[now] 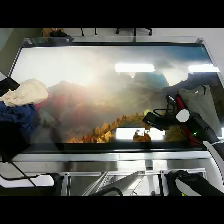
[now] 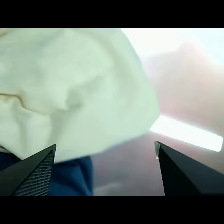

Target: Fold the shirts.

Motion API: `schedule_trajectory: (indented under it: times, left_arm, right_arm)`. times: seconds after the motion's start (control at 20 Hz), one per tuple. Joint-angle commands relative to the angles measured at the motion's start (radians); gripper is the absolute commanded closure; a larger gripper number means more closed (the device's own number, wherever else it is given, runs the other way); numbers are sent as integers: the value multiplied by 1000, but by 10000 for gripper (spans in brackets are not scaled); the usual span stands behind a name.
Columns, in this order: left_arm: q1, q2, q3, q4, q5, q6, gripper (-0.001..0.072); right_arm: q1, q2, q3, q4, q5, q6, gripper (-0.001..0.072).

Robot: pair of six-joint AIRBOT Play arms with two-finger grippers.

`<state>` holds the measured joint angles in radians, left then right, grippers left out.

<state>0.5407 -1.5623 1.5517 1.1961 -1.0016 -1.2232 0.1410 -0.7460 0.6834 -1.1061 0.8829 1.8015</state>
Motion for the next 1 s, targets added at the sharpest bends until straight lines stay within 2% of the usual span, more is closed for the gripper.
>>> schedule_trajectory:
  times: [0.0,0.05,0.2,0.5,0.55,0.6,0.65,0.7,0.95]
  left_arm:
    - [5,-234,168,187,40,10,4]
    - [4,-278,209,242,32,10,4]
    - [4,-376,289,280,14,10,4]
    - [-11,-523,324,275,31,9,6]
    - [-20,-533,324,267,41,-11,26]
    - [-35,-535,324,267,46,-36,242]
    - [-51,-530,325,267,50,-38,580]
    - [-70,-520,336,269,47,-35,687]
    - [-212,-403,547,266,-54,-37,687]
  right_arm:
    - [-1,-23,0,2,-21,0,80]
    - [-1,-29,0,4,-20,0,72]
    - [-1,-41,0,9,-23,0,63]
    - [0,-51,0,11,-22,0,63]
    - [0,-51,0,11,-22,0,63]
    - [0,-51,0,11,-22,0,64]
    - [0,-51,0,11,-22,0,66]
    - [0,-51,0,11,-21,0,68]
    - [0,-51,0,12,23,-11,70]
